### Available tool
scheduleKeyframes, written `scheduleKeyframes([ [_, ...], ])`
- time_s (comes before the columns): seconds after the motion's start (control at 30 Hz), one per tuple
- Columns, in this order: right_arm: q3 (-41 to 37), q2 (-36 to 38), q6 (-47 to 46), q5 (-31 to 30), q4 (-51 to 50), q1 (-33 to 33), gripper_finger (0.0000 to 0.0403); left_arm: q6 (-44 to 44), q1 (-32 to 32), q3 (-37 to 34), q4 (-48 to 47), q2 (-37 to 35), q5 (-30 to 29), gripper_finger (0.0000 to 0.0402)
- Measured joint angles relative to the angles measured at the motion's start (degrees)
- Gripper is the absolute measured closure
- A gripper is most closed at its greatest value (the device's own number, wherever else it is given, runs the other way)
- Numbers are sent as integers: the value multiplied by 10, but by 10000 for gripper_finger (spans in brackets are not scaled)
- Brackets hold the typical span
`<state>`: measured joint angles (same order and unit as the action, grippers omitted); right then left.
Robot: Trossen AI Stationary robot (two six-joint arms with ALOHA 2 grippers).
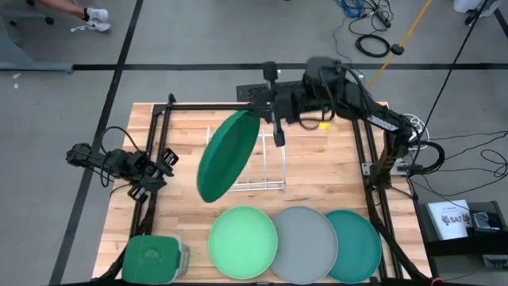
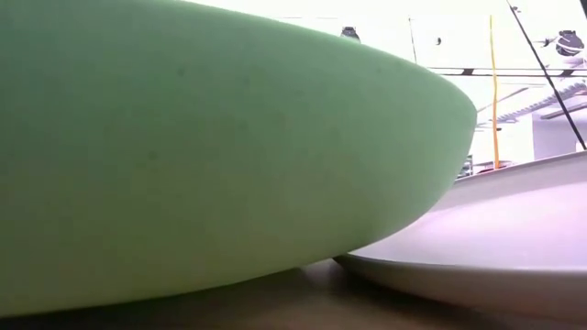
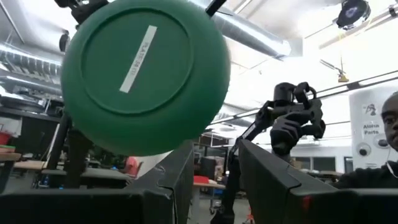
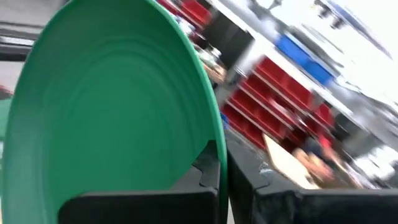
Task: Sort dishes
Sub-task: Put the green plate into the white dish rack
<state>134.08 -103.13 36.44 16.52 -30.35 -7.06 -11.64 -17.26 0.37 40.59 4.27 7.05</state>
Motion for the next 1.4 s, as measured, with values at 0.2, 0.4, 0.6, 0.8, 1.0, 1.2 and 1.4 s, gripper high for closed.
scheduleKeyframes([
  [0.2, 0, -44, -10, 154, 54, -66, 401, 0, 0, 0, 0, 0, 0, 274],
  [0.4, 0, -108, -65, 268, 129, -123, 401, 5, 0, 0, 1, 0, -1, 274],
  [0.6, 0, -177, -166, 371, 316, -158, 401, 19, 0, 0, -2, 0, -4, 274],
  [0.8, 0, -245, -271, 410, 467, -186, 401, 16, 0, 0, -8, 0, -4, 274],
  [1.0, 0, -296, -359, 410, 579, -205, 401, 16, 0, 0, -10, 0, -4, 274],
  [1.2, 0, -332, -385, 410, 605, -212, 401, 16, 0, 0, -27, 0, -4, 274],
  [1.4, 0, -352, -400, 411, 606, -215, 401, 19, 0, 0, -21, 0, -6, 274],
])
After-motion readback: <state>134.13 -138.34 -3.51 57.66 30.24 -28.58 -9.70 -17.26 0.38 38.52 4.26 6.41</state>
